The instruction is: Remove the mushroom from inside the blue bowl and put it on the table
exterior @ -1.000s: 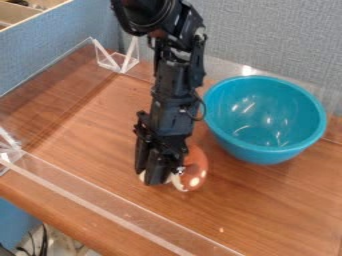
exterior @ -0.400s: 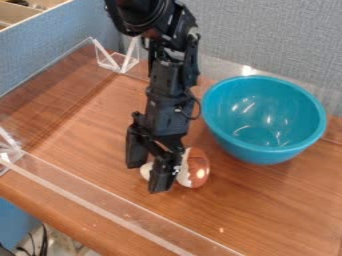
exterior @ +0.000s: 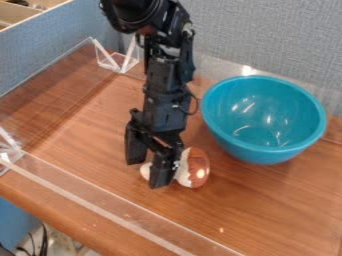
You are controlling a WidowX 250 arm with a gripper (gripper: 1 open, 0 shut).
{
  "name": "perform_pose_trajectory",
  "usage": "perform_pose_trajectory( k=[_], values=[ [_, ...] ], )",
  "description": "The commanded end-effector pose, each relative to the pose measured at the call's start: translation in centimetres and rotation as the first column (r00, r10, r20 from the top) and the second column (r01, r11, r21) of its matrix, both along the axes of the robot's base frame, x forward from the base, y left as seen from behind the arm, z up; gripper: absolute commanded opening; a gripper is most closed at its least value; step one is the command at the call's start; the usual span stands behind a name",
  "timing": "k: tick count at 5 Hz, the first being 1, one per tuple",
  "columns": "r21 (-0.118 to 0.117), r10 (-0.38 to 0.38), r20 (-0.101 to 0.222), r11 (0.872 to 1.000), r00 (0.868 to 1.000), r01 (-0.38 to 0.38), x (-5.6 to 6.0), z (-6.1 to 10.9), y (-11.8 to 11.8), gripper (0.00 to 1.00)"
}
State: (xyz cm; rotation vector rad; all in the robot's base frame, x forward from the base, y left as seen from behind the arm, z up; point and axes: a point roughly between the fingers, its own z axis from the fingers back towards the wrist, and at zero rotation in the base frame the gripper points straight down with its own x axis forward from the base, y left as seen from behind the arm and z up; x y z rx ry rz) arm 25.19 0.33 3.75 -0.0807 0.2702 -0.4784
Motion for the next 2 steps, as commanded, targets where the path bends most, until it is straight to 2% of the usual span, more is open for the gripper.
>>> perform_pose_trajectory(
  k=[1,2],
  values=[
    [-0.002,0.019,0.074,1.0,0.997,-0.019,1.03,1.48,0.36,1.0],
    [-0.006,0.028,0.082,1.0,0.996,-0.028,1.12,1.52,0.3,1.0]
  ],
)
